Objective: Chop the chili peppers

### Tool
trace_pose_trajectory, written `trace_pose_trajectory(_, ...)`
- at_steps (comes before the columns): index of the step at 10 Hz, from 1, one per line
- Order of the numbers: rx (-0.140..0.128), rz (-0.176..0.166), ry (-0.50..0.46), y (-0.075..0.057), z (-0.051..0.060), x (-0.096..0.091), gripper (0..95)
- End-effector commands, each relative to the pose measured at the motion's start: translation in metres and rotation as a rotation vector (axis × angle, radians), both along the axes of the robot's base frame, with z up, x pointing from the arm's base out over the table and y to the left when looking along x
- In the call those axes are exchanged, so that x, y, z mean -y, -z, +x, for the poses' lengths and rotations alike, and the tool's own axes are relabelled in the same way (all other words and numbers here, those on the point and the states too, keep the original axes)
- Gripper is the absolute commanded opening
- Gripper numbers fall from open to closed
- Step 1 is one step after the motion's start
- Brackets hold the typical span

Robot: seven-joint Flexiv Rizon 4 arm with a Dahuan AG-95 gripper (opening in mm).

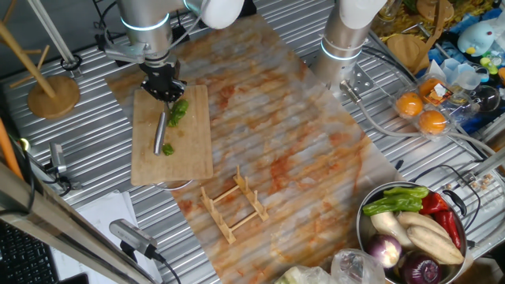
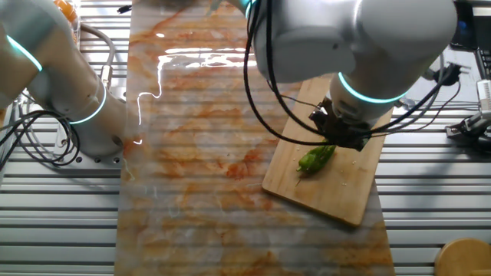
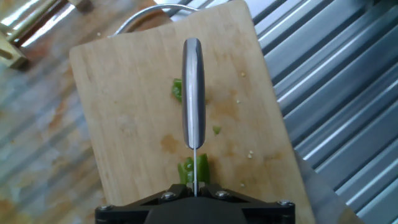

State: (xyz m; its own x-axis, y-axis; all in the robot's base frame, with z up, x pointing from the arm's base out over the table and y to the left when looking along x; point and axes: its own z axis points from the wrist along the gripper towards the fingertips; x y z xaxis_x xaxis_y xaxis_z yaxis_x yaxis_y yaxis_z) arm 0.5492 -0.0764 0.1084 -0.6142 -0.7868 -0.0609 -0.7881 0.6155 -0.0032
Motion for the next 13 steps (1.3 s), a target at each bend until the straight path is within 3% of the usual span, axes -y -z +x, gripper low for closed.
trace_pose_trajectory(1,-0.001,-0.007,-0.016,0.003,0.0,0.007,0.0)
trace_pose_trajectory(5,-0.039,0.006,-0.003,0.005,-0.007,0.011,0.0)
trace_pose_trajectory(7,-0.034,-0.007,0.003,0.009,-0.013,0.012,0.0)
trace_pose_trajectory(13,-0.027,-0.018,-0.01,0.017,-0.011,0.016,0.0)
